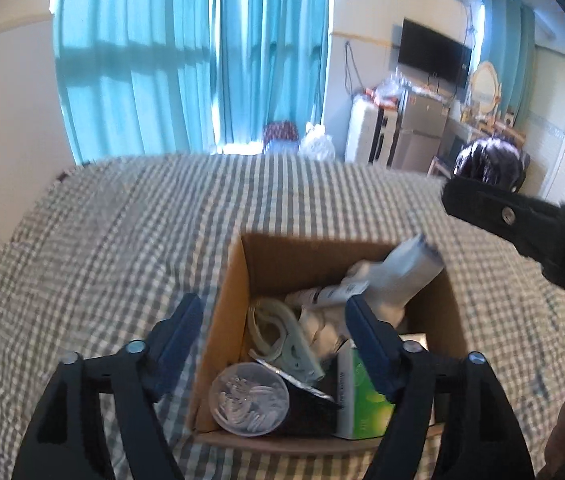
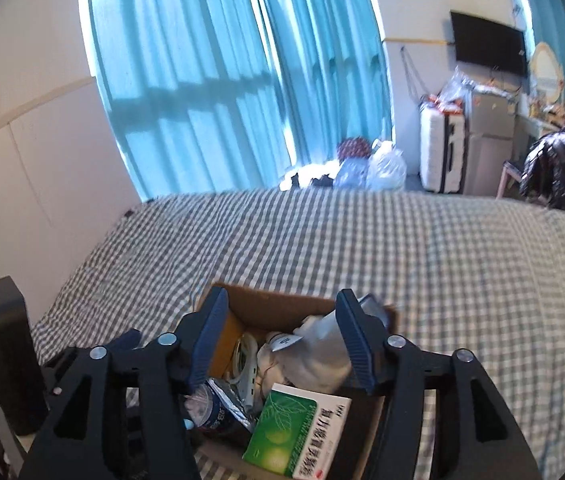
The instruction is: Organize objects
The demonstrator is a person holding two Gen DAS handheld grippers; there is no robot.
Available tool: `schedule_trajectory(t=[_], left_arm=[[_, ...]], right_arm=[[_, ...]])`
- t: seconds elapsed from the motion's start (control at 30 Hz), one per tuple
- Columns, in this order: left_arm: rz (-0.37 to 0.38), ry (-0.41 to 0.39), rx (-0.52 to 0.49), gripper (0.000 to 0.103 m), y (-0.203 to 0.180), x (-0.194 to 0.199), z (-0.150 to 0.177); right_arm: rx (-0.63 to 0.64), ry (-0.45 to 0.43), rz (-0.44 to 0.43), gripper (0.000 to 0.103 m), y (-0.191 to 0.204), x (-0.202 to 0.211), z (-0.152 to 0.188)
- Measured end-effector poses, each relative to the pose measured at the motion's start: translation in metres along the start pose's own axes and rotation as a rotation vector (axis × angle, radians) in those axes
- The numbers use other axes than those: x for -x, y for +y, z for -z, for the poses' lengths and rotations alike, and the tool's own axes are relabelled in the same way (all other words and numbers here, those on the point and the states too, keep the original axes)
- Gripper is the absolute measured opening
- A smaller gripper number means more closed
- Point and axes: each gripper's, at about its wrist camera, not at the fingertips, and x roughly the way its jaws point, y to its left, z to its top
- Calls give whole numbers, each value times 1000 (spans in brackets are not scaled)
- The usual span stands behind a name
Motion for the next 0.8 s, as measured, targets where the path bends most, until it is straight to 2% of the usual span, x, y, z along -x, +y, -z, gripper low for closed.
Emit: schedule_trajectory(t=[0.03, 0.27, 0.33, 0.47, 0.53, 0.7, 0.8], left_arm=[[0, -20, 3, 85, 0, 11, -4], [7, -174, 9, 99, 1, 95, -19], [29, -210, 8, 101, 1, 117, -19], [71, -265, -1, 103, -2, 158, -18], [72, -285, -10, 103, -4, 173, -15], [82, -329, -15, 103, -2, 206, -4], [81, -340, -19, 103, 3, 212, 5]], right_arm=[[1, -14, 9, 65, 1, 12, -3], [47, -112, 73, 77, 17, 103, -17], [52, -136, 91, 89, 20, 126, -17], [70, -175, 116, 95, 28, 169, -11], [75, -188, 136, 102, 33, 184, -8], [84, -245, 134, 103, 42, 215, 8], [78, -277, 142, 103, 45, 224, 23]])
